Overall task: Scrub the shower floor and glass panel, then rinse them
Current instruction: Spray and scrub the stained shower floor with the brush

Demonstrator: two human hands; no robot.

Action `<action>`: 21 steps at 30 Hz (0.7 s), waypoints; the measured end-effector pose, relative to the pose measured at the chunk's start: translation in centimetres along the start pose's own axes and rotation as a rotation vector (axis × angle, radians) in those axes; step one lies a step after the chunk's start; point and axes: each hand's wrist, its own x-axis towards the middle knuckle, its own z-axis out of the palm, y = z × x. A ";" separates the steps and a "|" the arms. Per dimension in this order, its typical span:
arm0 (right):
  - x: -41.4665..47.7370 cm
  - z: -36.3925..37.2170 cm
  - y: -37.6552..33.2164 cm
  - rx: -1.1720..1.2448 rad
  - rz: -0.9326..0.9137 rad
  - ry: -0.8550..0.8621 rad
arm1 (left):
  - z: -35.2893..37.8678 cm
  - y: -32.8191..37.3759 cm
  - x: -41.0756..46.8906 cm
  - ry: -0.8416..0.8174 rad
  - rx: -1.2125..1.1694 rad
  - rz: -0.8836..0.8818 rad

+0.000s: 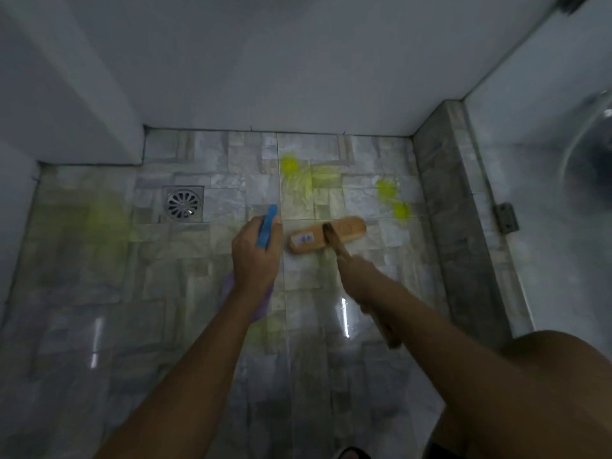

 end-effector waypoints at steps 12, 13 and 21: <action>3.2 -2.7 -5.7 0.162 -0.006 0.084 | 0.1 0.6 -0.1 0.120 -0.012 -0.033; 3.2 -2.6 -5.3 0.155 -0.013 0.085 | 0.3 0.6 0.3 0.136 -0.008 -0.055; 0.9 -0.4 2.6 0.012 0.065 0.047 | 2.8 1.3 2.5 0.110 0.063 -0.070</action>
